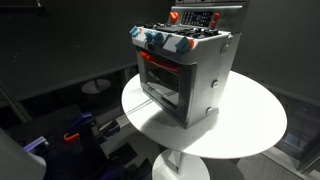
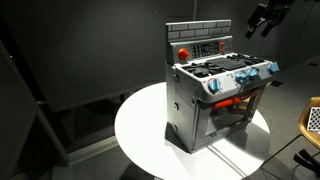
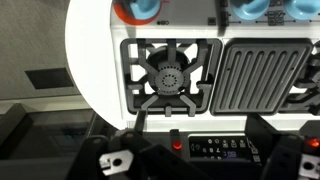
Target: Press a button on the right side of the stove
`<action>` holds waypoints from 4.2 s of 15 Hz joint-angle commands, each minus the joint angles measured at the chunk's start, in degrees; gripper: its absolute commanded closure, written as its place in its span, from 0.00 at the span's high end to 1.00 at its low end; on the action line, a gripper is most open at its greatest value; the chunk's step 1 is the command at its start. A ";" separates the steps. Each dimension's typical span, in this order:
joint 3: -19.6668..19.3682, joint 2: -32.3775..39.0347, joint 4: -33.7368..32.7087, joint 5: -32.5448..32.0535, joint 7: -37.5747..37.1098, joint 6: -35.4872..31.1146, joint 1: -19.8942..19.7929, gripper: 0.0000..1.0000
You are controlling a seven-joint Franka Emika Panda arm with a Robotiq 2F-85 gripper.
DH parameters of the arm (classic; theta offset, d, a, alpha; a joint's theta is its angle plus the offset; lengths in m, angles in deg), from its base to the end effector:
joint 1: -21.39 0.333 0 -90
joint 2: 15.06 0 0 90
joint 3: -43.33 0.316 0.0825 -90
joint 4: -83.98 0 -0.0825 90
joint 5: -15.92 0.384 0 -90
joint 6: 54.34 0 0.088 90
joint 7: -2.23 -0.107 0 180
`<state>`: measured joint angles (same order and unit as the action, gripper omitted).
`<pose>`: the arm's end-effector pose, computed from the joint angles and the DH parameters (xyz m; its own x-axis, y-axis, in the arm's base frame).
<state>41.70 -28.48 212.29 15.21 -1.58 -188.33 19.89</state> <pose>0.5073 -0.0287 0.5004 0.9386 -0.1107 0.3267 -0.1112 -0.9936 -0.0171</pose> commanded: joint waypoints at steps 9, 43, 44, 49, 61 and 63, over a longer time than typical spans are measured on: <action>0.17 3.91 -2.87 -0.70 -2.76 -2.33 -1.00 1.00; -2.98 24.12 -19.52 -9.10 -18.93 -7.16 -0.09 1.00; -3.01 24.11 -19.58 -8.95 -18.84 -7.02 -0.03 1.00; -2.84 23.12 -18.86 -7.90 -17.58 -6.84 -0.16 1.00; -2.41 10.42 -11.72 4.35 -0.46 10.01 -1.95 1.00; -2.66 8.25 -10.76 3.79 1.07 12.79 -2.15 1.00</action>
<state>39.32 -15.84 198.92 18.21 -4.11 -179.37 18.34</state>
